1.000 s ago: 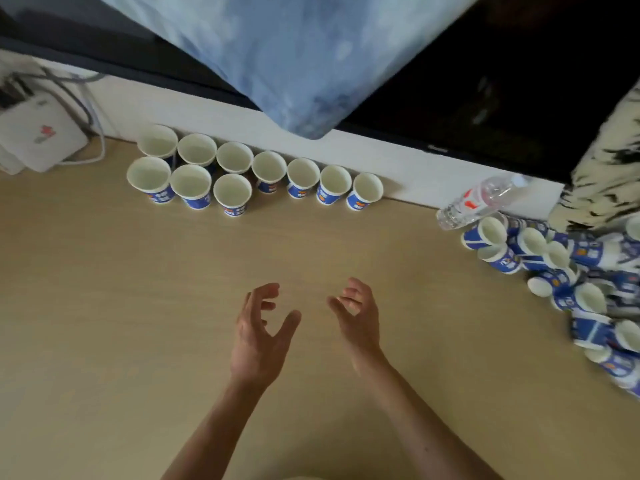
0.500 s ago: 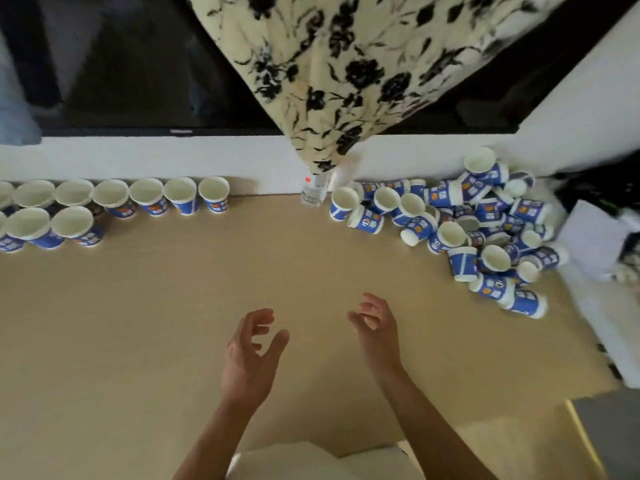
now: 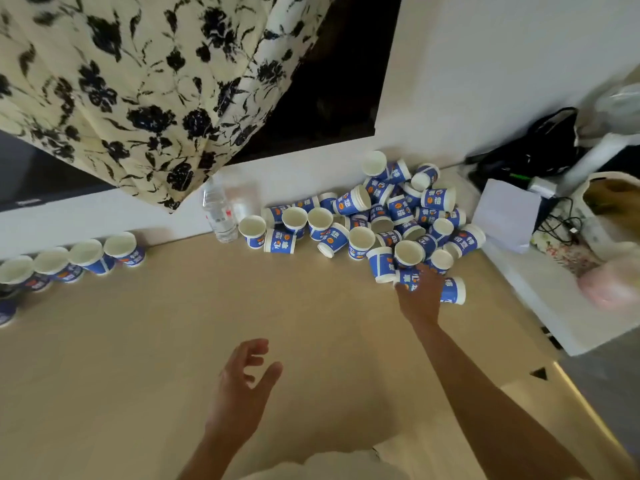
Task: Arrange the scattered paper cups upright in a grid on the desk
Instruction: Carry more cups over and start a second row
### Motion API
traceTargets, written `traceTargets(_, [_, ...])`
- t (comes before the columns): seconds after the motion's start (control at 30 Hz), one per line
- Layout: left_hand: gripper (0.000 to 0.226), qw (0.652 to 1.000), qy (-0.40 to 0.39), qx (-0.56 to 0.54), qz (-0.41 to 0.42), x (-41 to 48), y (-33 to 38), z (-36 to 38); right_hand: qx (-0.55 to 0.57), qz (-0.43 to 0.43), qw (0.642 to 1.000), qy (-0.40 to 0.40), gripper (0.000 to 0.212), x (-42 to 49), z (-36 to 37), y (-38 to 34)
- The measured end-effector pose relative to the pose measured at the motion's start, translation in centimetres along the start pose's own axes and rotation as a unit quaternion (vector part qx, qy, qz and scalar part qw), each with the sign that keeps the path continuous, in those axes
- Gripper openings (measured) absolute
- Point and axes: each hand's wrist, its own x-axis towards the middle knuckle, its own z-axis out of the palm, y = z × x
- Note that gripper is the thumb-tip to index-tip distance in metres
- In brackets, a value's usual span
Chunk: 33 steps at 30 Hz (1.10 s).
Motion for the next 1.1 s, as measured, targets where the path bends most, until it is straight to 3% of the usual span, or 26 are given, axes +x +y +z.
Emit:
traceTargets(0.23, [0.032, 0.999, 0.01, 0.029, 0.007, 0.5, 0.7, 0.3, -0.145, -0.014, 0.988, -0.055, 0.051, 6.2, 0.1, 0.2])
traceTargets(0.37, [0.03, 0.999, 0.012, 0.034, 0.001, 0.2, 0.7, 0.4, -0.253, -0.037, 0.966, -0.05, 0.039, 7.1, 0.7, 0.7])
traceTargets(0.53, [0.031, 0.999, 0.006, 0.053, -0.002, 0.3, 1.0, 0.6, -0.298, -0.028, 0.954, -0.003, 0.02, 7.8, 1.5, 1.4])
traceTargets(0.67, [0.03, 0.998, -0.005, 0.057, -0.003, 0.6, 1.5, 0.9, -0.238, -0.05, 0.969, 0.053, 0.012, 8.2, 1.1, 1.9])
traceTargets(0.87, [0.033, 0.997, -0.027, 0.071, 0.015, 1.0, 2.2, 1.6, -0.041, -0.137, 0.983, 0.117, 0.01, 5.9, -1.8, 0.6])
traceTargets(0.97, [0.038, 0.995, -0.044, 0.085, 0.04, 1.2, 2.8, 2.2, 0.087, -0.214, 0.972, 0.039, 0.017, 1.5, -3.3, -1.7])
traceTargets(1.1, [0.066, 0.986, -0.066, 0.127, 0.088, 1.4, 4.5, 3.0, 0.145, -0.217, 0.946, -0.195, 0.006, -6.0, -4.6, -5.0])
